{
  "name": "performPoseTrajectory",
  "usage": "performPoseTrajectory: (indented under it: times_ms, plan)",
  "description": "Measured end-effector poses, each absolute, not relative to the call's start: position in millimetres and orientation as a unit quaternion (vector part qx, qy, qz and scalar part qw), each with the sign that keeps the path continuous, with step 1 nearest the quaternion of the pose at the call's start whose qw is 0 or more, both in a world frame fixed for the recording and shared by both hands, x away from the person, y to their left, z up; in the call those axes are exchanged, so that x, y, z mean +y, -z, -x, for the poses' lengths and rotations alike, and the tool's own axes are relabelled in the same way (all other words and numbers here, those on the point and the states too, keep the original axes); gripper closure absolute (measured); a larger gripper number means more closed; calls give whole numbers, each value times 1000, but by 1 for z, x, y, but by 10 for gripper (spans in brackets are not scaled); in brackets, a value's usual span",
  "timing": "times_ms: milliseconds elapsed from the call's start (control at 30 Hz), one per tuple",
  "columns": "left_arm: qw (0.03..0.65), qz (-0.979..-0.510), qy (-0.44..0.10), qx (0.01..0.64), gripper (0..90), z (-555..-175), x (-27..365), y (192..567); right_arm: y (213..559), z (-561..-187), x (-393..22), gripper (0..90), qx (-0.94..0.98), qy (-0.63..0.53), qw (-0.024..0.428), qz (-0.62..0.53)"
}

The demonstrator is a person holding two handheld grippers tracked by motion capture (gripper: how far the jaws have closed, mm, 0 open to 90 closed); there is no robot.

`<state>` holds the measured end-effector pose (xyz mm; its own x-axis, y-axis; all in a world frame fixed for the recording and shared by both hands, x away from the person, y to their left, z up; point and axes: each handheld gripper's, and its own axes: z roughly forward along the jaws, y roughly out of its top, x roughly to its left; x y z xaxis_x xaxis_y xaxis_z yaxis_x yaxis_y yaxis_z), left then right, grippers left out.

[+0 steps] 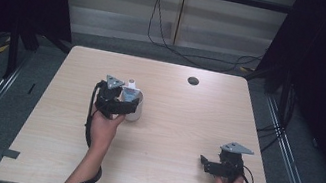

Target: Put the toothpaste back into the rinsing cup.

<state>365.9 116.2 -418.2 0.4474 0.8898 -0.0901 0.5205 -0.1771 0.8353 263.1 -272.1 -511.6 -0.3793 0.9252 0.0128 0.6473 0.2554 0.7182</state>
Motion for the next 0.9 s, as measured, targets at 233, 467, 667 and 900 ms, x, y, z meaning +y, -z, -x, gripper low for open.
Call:
performPoseTrajectory:
  times_ms: [233,467,667,900]
  plan:
    - [430,-734,-216,479,177,-363,119,417,512,-263,-272,124,763,-327,212,-515]
    - [435,-729,-215,483,159,-361,126,416,512,-263,-272,123,763,-327,212,-515]
    - [435,-730,-208,485,136,-360,131,419,512,-263,-272,124,763,-327,212,-515]
    - [434,-730,-211,484,131,-356,137,419,512,-263,-272,124,763,-327,212,-515]
